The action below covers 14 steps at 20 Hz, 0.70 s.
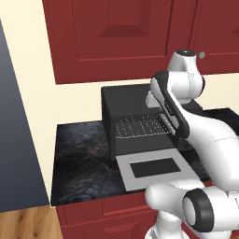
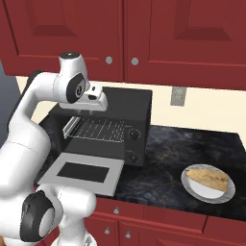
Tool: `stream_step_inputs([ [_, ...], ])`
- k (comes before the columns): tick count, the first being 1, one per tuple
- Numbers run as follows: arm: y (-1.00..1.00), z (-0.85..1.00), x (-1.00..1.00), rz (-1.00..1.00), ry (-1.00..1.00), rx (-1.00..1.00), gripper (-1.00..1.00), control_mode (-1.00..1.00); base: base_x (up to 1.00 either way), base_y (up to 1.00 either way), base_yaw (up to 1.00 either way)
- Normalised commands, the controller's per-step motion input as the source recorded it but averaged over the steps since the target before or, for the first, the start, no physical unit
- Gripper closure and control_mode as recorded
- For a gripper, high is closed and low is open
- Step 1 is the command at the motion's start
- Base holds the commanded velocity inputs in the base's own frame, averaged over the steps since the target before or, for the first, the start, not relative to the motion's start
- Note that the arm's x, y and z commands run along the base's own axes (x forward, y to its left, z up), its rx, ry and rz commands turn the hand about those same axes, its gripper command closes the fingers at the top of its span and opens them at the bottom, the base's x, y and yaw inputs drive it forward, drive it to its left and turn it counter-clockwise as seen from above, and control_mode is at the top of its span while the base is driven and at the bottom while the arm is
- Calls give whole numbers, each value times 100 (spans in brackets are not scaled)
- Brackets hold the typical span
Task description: Pull the toaster oven rack outwards. Pick up the baguette from the plate and place it on the toaster oven rack. Close the toaster oven door fully and set the temperature to the lowest setting.
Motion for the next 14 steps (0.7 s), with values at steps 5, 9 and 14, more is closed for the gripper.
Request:
stream_step_inputs([
  [5, -6, -16, -38, -2, 1, 5, -100, -100, 0, 0, 0],
  [9, -25, -30, -52, -12, 6, 10, -100, -100, 0, 0, 0],
  [14, -7, -17, -48, -16, -4, 29, -100, -100, 0, 0, 0],
])
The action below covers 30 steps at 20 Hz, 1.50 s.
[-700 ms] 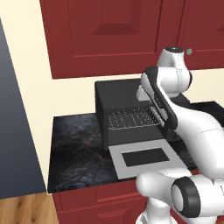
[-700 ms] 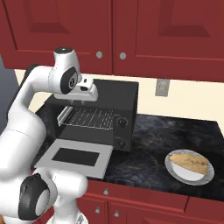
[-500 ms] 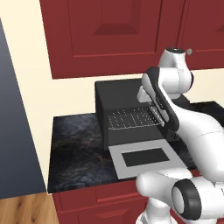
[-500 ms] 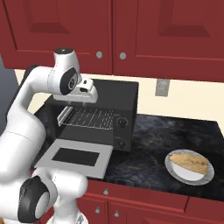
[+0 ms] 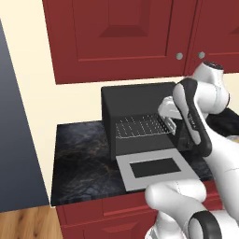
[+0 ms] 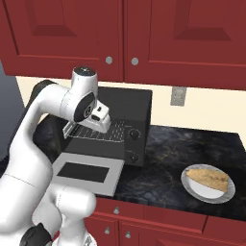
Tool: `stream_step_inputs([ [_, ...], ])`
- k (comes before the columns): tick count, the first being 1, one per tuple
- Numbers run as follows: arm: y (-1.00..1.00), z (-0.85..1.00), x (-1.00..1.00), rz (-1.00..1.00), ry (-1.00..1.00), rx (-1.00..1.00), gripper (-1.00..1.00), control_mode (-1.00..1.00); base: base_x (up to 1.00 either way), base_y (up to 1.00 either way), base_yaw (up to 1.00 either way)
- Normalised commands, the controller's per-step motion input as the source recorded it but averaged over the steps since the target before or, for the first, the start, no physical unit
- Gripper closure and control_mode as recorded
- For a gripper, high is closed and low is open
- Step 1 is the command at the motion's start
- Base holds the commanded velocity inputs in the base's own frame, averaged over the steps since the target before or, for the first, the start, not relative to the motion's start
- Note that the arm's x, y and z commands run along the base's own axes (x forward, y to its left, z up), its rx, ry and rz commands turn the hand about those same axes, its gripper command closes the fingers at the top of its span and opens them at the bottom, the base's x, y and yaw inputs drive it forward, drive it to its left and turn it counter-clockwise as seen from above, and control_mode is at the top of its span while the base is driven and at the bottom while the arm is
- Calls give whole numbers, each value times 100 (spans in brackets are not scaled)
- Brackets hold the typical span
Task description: Pull the toaster oven rack outwards. Pick up the baguette from the plate and place it on the toaster oven rack. Close the toaster oven door fully and set the temperature to the lowest setting.
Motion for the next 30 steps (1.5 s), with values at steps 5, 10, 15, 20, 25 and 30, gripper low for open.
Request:
stream_step_inputs([
  [5, 0, -30, -7, -15, -9, 49, -100, -100, 0, 0, 0],
  [10, 3, -42, 0, -11, -6, 45, -100, -100, 0, 0, 0],
  [15, 2, -22, 7, -6, -6, 25, -100, -100, 0, 0, 0],
  [20, 3, -24, 60, -6, 1, 2, -100, -100, 0, 0, 0],
  [25, 7, -35, 33, -7, -11, 1, -100, -100, 0, 0, 0],
  [30, 1, -29, 24, -6, -12, 5, -100, -100, 0, 0, 0],
])
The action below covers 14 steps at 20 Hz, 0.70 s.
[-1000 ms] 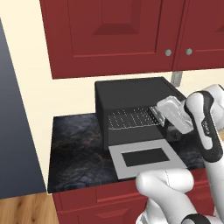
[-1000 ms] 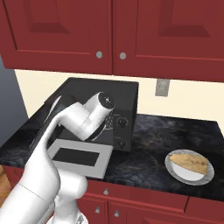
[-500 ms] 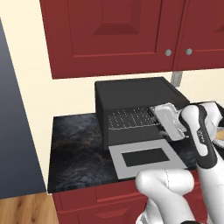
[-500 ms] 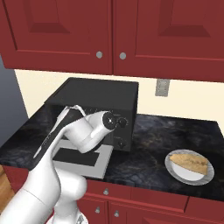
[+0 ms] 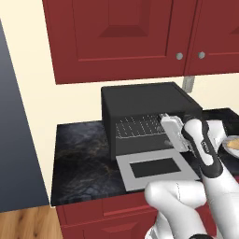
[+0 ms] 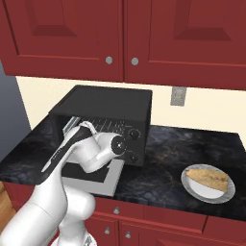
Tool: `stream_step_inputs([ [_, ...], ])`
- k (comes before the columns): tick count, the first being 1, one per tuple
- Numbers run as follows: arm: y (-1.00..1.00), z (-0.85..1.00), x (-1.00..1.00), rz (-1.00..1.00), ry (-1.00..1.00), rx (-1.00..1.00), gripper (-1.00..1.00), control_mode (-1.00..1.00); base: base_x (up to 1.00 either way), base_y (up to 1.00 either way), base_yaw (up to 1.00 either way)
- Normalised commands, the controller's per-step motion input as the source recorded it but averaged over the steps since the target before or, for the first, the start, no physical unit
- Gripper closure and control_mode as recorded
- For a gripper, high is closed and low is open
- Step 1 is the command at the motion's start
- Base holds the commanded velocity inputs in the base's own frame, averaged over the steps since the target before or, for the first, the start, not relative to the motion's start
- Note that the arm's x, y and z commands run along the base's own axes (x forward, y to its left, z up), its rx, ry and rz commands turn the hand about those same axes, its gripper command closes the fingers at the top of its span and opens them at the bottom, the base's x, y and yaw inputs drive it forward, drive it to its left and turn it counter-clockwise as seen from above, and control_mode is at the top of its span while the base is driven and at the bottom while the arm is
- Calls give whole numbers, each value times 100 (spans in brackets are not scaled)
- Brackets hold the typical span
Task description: Pull the toaster oven rack outwards. Pick up the baguette from the plate and place it on the toaster oven rack. Close the toaster oven door fully and set the temperature to the lowest setting.
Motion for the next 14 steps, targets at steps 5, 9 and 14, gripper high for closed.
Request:
stream_step_inputs([
  [5, 0, -16, 28, -3, -4, 10, -100, -100, 0, 0, 0],
  [9, 7, 0, 46, -6, 1, 7, -100, -100, 0, 0, 0],
  [14, 0, -1, 19, -2, 4, 3, -100, -100, 0, 0, 0],
])
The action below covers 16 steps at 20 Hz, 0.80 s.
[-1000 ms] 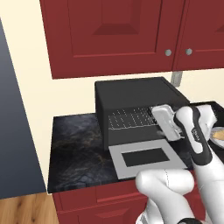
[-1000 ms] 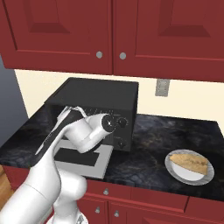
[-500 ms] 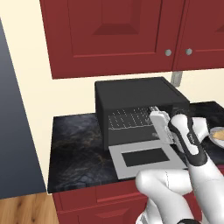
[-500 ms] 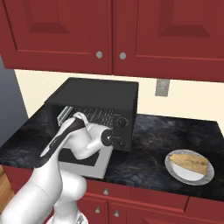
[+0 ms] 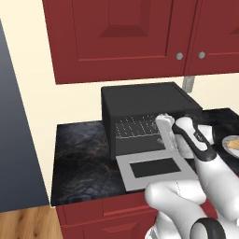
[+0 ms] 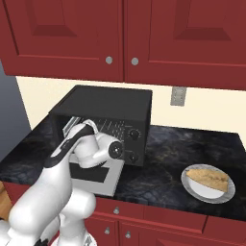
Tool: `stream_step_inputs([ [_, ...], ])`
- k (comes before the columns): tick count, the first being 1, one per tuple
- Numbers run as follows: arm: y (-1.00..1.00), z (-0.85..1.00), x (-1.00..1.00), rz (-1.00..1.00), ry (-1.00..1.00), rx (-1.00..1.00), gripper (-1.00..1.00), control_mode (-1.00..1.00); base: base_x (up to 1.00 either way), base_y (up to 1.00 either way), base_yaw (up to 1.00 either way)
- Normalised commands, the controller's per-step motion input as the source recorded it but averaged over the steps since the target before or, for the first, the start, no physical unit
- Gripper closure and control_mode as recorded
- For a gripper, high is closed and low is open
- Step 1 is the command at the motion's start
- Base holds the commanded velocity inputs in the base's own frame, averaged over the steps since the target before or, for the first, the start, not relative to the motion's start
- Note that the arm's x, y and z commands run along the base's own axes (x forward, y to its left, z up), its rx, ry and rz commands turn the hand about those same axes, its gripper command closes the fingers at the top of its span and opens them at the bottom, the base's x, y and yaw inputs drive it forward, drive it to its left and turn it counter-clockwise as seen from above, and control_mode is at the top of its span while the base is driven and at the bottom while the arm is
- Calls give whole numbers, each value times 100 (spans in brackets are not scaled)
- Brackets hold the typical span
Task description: Pull the toaster oven rack outwards. Pick up the baguette from the plate and place it on the toaster oven rack. Close the toaster oven door fully and set the temperature to the lowest setting.
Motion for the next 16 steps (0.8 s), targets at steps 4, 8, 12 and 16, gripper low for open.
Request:
stream_step_inputs([
  [4, 0, -27, 0, 0, 0, 0, -100, -100, 0, 0, 0],
  [8, 4, -34, 6, 0, 0, 0, -100, -100, 0, 0, 0],
  [12, 15, -24, 19, 0, 0, 0, -100, -100, 0, 0, 0],
  [16, 28, -30, 32, -4, 0, 0, -100, -100, 0, 0, 0],
])
